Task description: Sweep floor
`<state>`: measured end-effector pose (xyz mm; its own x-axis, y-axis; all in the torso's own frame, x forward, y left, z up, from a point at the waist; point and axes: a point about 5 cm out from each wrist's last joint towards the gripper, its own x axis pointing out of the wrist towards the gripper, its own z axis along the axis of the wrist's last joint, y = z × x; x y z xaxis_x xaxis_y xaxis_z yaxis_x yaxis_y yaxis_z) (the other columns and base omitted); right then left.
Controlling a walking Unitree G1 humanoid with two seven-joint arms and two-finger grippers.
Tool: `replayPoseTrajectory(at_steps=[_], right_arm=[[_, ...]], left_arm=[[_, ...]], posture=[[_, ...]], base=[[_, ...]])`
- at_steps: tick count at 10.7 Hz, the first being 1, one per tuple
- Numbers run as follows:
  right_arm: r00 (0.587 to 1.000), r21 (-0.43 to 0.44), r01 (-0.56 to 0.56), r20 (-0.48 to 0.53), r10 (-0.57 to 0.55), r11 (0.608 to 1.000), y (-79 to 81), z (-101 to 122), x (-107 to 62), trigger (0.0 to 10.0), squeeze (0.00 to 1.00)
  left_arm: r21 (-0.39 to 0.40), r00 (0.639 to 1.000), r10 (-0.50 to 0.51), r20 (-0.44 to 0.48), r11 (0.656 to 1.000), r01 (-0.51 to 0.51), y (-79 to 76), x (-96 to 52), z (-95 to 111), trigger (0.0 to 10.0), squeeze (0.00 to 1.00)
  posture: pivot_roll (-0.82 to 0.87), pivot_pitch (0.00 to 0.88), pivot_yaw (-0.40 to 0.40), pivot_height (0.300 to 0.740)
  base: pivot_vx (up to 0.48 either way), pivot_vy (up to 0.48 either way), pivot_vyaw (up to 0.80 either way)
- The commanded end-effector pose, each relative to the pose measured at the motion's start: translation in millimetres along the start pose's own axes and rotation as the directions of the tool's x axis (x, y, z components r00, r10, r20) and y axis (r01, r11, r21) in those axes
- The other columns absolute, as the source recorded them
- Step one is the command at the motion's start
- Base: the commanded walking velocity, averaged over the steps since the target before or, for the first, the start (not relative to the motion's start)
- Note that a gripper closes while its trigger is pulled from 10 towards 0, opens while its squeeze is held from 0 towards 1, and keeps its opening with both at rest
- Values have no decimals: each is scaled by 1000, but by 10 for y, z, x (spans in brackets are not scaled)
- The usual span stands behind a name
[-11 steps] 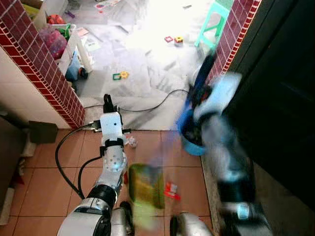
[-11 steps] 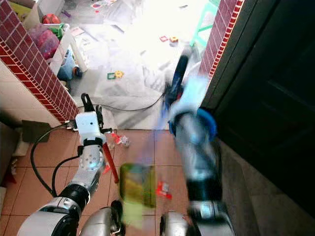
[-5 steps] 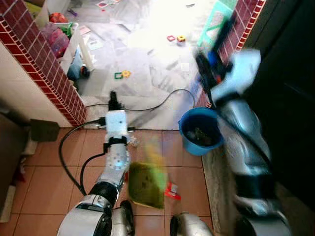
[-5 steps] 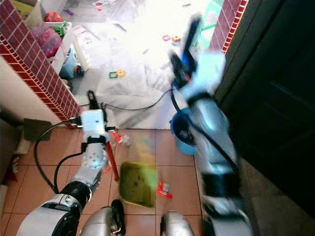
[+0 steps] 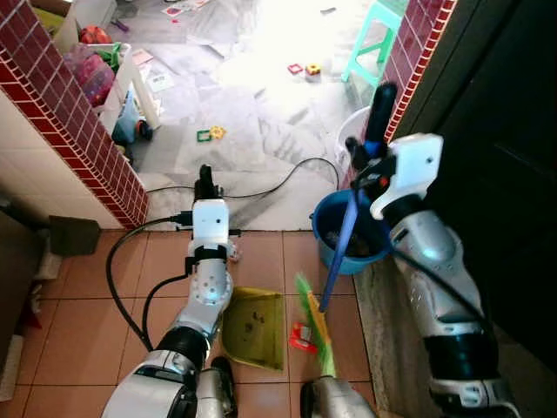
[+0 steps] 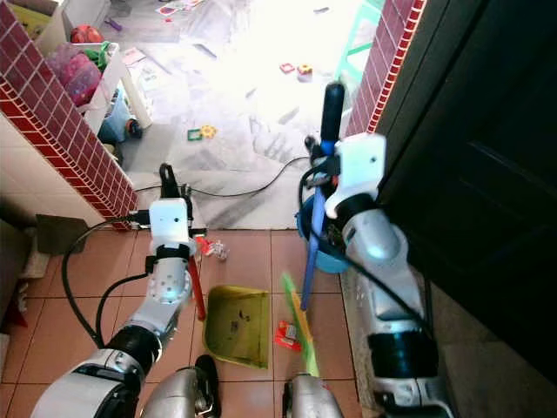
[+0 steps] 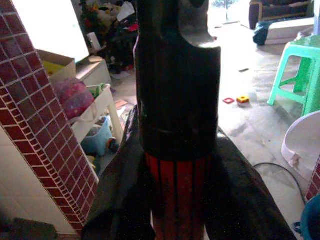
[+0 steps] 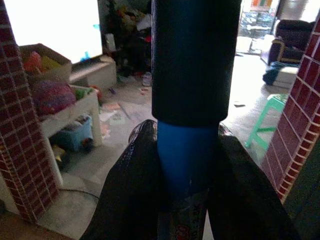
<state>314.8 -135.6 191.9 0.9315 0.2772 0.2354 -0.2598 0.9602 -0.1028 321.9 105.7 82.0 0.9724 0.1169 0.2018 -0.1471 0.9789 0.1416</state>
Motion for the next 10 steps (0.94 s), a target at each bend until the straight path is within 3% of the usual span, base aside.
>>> replayPoseTrajectory(at_steps=[1, 2, 5, 7, 8, 9, 10], right_arm=[[999, -29, 29, -15, -29, 999, -16, 20, -32, 10000, 0], [997, -14, 57, -52, -58, 998, -18, -36, -44, 10000, 0], [974, 217, 208, -135, -182, 954, 11, -114, 54, 10000, 0], [982, 422, 173, -5, -189, 890, 33, 178, 226, 10000, 0], [984, 469, 136, 42, -176, 873, 32, 275, 239, 10000, 0], [984, 499, 91, 87, -154, 862, 25, 358, 235, 10000, 0], [986, 448, 76, 98, -133, 891, -27, 378, 209, 10000, 0]], left_arm=[[109, 993, -37, -115, 993, 49, 31, -172, -257, 10000, 0], [103, 992, -39, -118, 993, 51, 20, -183, -262, 10000, 0], [92, 991, -29, -131, 995, 41, 21, -203, -279, 10000, 0], [86, 991, -26, -134, 996, 38, 11, -195, -274, 10000, 0], [85, 990, -25, -136, 996, 37, 9, -190, -273, 10000, 0], [82, 990, -24, -138, 996, 36, 7, -182, -271, 10000, 0], [86, 990, -22, -137, 996, 34, 9, -166, -262, 10000, 0]], posture=[[-252, 214, 23, 740], [-250, 218, 22, 740], [-247, 220, 21, 740], [-251, 213, 18, 740], [-252, 209, 18, 740], [-256, 203, 20, 740], [-255, 196, 23, 740]], base=[[0, 0, 0], [0, 0, 0], [0, 0, 0], [0, 0, 0], [0, 0, 0], [0, 0, 0], [0, 0, 0]])
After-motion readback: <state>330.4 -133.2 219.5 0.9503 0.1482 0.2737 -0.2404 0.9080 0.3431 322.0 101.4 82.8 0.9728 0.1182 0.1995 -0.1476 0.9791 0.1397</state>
